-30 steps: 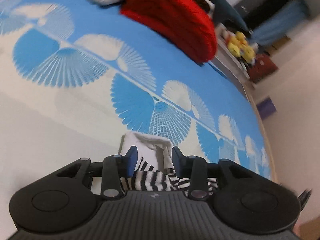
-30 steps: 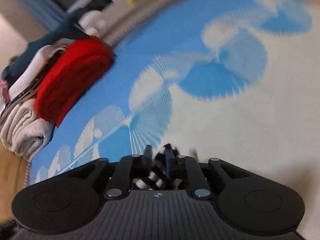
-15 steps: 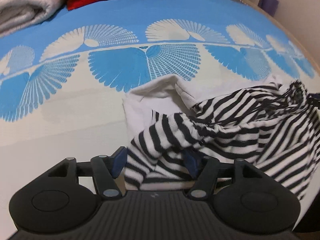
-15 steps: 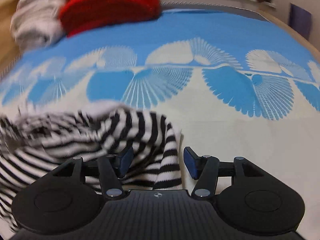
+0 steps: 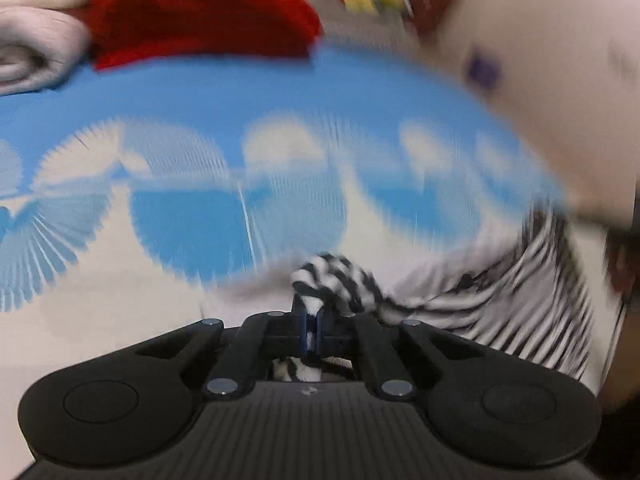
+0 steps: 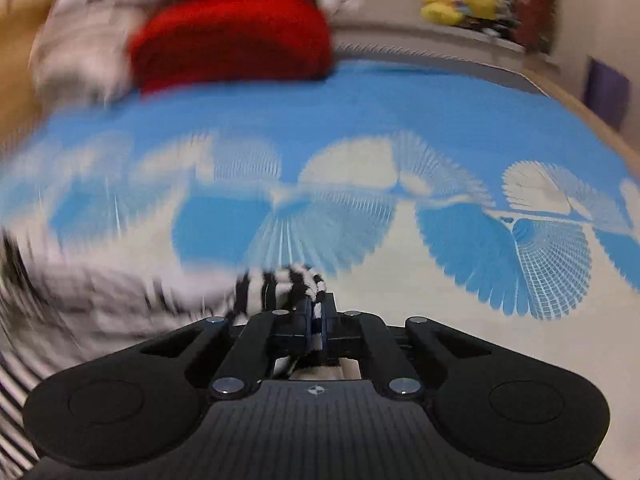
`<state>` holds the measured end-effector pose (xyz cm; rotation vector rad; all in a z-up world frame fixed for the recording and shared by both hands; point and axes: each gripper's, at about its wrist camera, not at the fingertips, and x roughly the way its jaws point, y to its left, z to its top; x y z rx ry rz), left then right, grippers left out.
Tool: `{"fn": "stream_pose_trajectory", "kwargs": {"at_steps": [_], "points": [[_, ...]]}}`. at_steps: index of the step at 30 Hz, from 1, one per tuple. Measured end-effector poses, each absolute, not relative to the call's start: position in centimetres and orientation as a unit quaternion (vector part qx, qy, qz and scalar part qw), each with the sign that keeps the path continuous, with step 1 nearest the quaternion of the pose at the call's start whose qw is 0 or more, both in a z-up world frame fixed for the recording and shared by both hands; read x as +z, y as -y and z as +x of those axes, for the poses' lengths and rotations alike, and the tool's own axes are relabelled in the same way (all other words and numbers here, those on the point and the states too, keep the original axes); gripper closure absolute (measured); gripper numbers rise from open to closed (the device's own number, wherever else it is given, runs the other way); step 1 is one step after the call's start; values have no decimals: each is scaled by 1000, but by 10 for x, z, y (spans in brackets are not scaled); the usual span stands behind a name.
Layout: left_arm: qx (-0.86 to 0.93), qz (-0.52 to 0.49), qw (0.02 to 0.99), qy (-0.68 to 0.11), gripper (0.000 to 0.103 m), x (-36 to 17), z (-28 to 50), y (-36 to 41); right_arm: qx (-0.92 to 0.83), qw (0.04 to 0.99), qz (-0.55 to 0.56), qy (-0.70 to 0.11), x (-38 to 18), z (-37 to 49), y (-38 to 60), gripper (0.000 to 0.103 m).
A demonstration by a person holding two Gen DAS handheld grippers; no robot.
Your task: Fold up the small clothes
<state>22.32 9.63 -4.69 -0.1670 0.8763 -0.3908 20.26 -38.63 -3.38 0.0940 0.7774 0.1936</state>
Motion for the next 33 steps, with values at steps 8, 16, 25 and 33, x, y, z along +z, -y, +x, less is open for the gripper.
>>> {"fn": "stream_pose_trajectory", "kwargs": {"at_steps": [8,16,25,33], "points": [[-88,-81,919,-376,99,-52,253,-89,37,939,67,-334,-32,232,380,99],[-35,-125,893,-430,99,-105,274,-108,19,920,53,-389,-78,257,364,99],[-77,-107,867,-481,40,-77,242,-95,16,892,39,-450,-68,237,364,69],[-49,-152,850,-503,49,-46,138,-129,45,848,145,-509,-53,142,409,61]]}}
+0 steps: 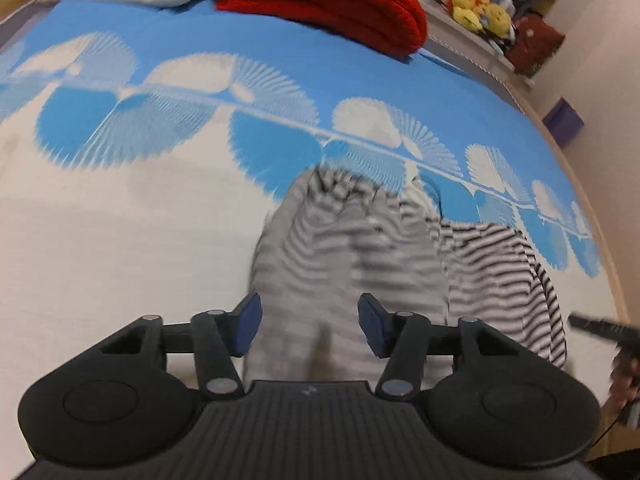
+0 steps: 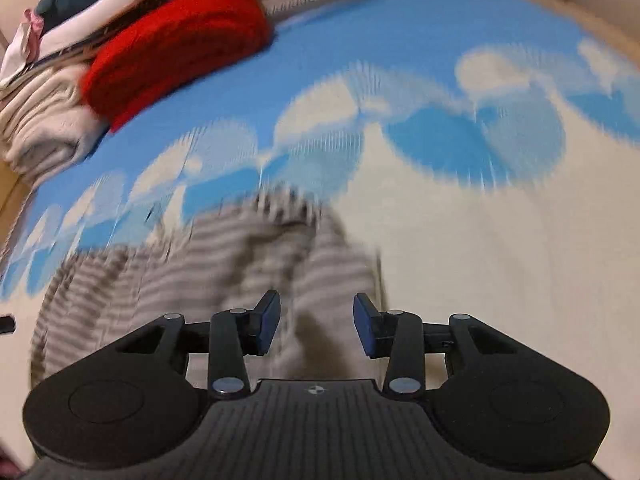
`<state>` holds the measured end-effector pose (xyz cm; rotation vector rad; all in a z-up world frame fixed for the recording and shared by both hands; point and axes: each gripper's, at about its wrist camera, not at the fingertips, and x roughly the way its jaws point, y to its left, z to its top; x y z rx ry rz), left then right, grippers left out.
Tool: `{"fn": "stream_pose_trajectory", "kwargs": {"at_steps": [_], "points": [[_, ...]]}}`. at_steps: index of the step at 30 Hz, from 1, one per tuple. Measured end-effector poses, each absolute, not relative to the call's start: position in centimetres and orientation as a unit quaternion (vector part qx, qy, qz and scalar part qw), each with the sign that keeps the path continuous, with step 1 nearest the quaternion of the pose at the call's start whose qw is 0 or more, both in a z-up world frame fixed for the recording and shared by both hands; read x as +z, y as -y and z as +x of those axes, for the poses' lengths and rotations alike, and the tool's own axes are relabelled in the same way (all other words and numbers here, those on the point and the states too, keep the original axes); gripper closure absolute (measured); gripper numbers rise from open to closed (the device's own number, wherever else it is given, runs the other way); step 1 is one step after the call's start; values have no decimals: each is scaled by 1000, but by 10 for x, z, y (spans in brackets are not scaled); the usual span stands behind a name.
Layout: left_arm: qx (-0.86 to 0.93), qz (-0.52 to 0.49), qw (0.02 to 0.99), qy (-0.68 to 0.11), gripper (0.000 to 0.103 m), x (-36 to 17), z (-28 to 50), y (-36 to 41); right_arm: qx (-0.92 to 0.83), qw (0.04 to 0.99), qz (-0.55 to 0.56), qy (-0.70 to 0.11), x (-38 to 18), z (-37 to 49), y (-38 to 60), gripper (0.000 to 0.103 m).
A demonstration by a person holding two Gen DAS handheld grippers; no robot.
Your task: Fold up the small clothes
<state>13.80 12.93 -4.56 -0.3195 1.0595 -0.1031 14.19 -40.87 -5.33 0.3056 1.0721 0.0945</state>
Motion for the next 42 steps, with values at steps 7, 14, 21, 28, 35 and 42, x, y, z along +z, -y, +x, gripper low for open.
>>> {"fn": "stream_pose_trajectory", "kwargs": {"at_steps": [7,14,21,28,35,42], "points": [[-43,-139,810,-568,58,-81,110,-134,26,826,110,-552,-83,110,408,56],[-28,-177,774,-607,58,-110,114,-136,39,813,68,-576,-97,102,383,52],[-49,-184,825,-532,103,-71,100,-144,21,847,203,-490,-44,85,415,95],[8,-147,785,-601,102,-88,78,-156,-24,828,171,-534,-50,64,420,96],[13,-101,782,-615,100,-87,78,-137,-52,797,94,-595,-76,72,396,94],[-45,-108,838,-534,81,-50,73,-118,-20,885,58,-461,-22,64,375,79]]}}
